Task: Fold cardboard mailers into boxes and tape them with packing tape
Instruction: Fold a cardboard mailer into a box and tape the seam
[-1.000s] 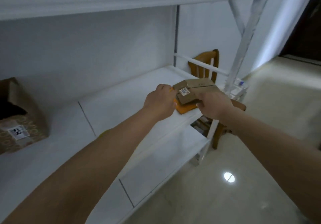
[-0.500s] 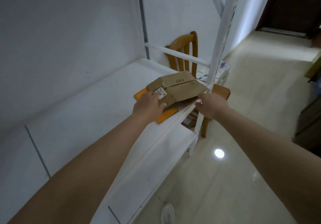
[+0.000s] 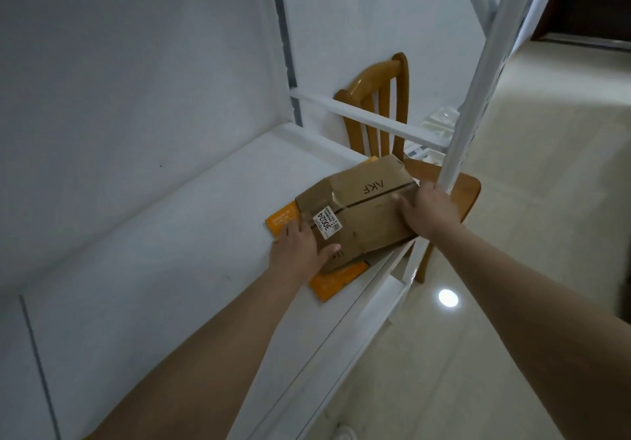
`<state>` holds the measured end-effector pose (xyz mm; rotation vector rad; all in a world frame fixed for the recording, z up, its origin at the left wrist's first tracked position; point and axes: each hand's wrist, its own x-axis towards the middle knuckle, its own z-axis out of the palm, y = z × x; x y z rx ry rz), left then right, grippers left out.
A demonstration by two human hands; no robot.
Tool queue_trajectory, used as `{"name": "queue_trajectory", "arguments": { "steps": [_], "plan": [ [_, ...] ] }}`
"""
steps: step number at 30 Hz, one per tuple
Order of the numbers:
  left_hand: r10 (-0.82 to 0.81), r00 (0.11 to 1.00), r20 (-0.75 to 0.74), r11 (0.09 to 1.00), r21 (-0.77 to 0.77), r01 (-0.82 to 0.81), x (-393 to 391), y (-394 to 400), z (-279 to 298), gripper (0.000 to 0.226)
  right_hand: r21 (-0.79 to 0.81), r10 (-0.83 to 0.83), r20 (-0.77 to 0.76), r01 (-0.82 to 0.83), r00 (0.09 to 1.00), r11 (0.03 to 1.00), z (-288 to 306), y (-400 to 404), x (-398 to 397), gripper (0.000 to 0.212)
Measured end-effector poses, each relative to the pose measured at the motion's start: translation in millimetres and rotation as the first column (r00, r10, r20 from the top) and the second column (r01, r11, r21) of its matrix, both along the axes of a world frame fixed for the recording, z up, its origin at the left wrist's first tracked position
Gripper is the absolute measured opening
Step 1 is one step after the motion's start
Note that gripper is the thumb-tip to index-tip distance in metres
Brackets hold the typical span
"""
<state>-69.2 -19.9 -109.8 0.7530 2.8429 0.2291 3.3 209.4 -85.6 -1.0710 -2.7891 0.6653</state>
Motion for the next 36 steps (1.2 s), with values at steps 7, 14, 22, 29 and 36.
{"name": "queue_trajectory", "arguments": {
  "steps": [7, 14, 22, 29, 36],
  "plan": [
    [-0.028, 0.991, 0.127, 0.974, 0.225, -0.001, 3.7, -7.6, 1.6, 0.074, -0.103, -0.139, -0.129, 0.126, 0.982, 0.987, 14.3, -10.6, 15.7, 0.045],
    [0.243, 0.933, 0.265, 0.578, 0.733, -0.359, 43.9, -35.1, 42.2, 0.043, -0.213, -0.089, -0.273, 0.030, 0.958, 0.977, 36.0, -42.5, 67.6, 0.040],
    [0.398, 0.892, 0.215, 0.418, 0.823, -0.385, 142.4, -149.9, 72.6, 0.039, -0.289, 0.058, -0.339, -0.162, 0.939, 0.943, 48.5, -143.0, 127.8, 0.052],
    [0.542, 0.837, 0.072, 0.426, 0.835, -0.347, 211.0, -291.8, 91.4, 0.040, -0.324, 0.259, -0.393, -0.397, 0.882, 0.859, 68.2, -268.6, 140.5, 0.046],
    [0.648, 0.761, 0.039, 0.433, 0.803, -0.410, 245.1, -412.7, 102.2, 0.035, -0.400, 0.302, -0.507, -0.531, 0.807, 0.747, 78.7, -387.8, 139.2, 0.037]
  ]
}}
